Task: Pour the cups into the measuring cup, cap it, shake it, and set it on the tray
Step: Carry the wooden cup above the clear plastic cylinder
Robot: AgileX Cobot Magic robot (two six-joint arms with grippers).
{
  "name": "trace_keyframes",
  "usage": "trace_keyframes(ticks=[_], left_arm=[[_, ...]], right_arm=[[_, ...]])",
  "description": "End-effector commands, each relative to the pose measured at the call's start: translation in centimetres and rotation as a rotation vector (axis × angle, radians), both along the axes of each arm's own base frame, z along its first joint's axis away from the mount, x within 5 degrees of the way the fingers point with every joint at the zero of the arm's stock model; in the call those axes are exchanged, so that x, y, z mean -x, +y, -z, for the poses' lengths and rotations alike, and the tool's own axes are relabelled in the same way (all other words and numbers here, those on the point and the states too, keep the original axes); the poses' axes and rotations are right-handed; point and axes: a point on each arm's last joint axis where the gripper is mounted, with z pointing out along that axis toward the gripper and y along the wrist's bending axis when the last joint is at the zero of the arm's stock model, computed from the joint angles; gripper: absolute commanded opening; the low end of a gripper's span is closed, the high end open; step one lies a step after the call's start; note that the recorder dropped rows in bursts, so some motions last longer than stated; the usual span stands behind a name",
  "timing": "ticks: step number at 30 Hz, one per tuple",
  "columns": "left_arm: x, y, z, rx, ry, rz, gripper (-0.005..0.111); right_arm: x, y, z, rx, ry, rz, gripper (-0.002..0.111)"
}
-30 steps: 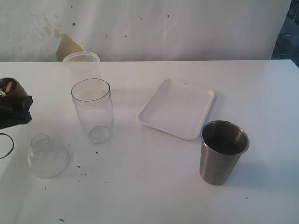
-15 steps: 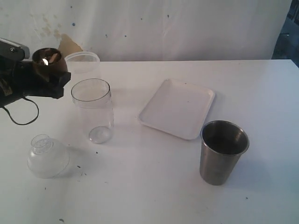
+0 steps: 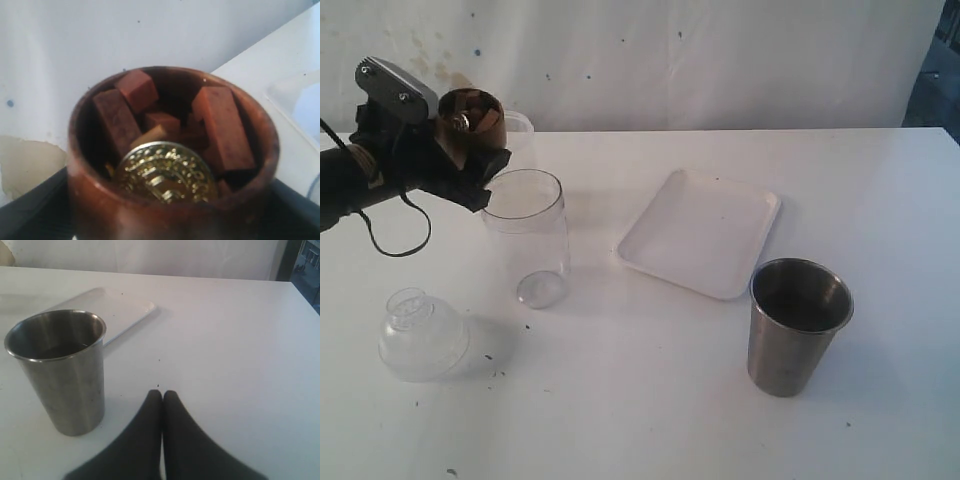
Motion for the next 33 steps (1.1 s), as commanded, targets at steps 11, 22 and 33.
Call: trace_keyframes(ticks=[11,22,33], left_arm=[[0.7,-0.2,-5.5,-0.029,-0.208,0.031,0.0],[2.1,-1.1,-6.1,-0.28,-0.306,0.237,0.0],[2.7,-1.8,-6.7,-0.454,-0.536,0.369,0.0]], right_arm=[[0.0,0.0,0.1,-0.002,-0.005,0.005,0.0],[0.0,0.0,0.1,-0.002,-0.005,0.005,0.0],[0.0,0.0,0.1,-0.002,-0.005,0.005,0.0]])
